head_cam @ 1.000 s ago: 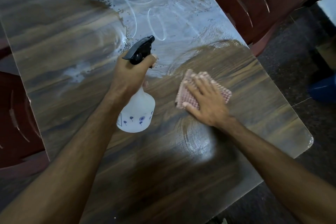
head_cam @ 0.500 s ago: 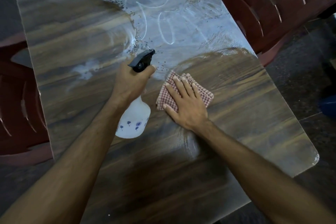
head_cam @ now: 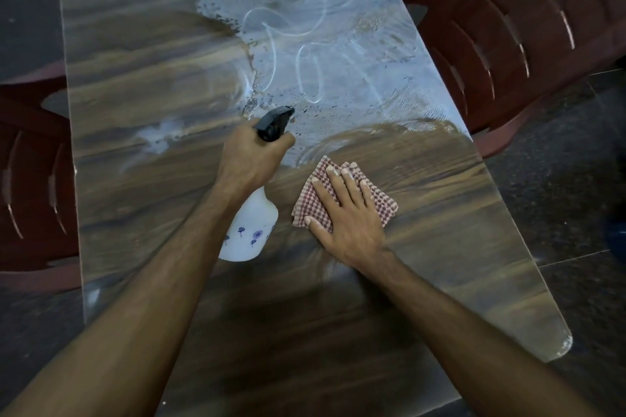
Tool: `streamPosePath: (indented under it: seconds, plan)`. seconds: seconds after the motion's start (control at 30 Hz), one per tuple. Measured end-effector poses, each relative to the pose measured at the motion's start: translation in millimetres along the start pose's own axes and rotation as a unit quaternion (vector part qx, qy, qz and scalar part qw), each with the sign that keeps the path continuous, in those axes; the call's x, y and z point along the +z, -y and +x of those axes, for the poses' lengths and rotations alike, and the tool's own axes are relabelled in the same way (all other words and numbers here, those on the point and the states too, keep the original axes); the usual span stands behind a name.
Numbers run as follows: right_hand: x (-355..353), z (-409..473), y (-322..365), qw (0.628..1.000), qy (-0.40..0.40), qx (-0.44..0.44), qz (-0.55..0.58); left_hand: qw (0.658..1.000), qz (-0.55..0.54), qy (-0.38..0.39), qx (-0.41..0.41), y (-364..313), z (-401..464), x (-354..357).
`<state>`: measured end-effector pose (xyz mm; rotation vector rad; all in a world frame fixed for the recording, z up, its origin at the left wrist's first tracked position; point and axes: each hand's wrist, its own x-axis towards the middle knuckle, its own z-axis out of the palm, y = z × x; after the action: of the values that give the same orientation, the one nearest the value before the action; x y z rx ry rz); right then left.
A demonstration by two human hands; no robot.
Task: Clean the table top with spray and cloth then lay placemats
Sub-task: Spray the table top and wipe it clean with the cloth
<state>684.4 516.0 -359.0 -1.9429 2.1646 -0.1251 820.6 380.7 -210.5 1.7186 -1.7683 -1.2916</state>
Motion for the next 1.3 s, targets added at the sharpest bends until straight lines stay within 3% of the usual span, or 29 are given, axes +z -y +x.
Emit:
streamPosePath:
  seconds: [0.27,0.43,0.63,1.0,1.3]
  plan:
    - [-8.3,-10.4,-44.6,1.0,-0.002,0.007,0.019,1.0,0.008,0.016,0.021,-47.5,10.7,48.5]
    - [-8.8,-11.0,-49.0,1.0,0.008,0.002,0.026,0.995,0.028,0.065,0.075,-63.6,15.8,81.4]
    - [-7.1,-10.6,-53.2,0.999,-0.008,-0.005,0.038,0.994,0.023,0.074,0.074,-74.2,22.1,101.2]
    - [-13.7,-11.0,-73.3,0.999,-0.014,-0.026,0.024,0.993,-0.042,-0.1,-0.057,-47.1,29.1,59.6]
    - [-15.7,-10.1,-76.4,0.999,-0.001,-0.029,0.024,0.985,-0.041,-0.142,-0.084,-27.6,27.4,44.1]
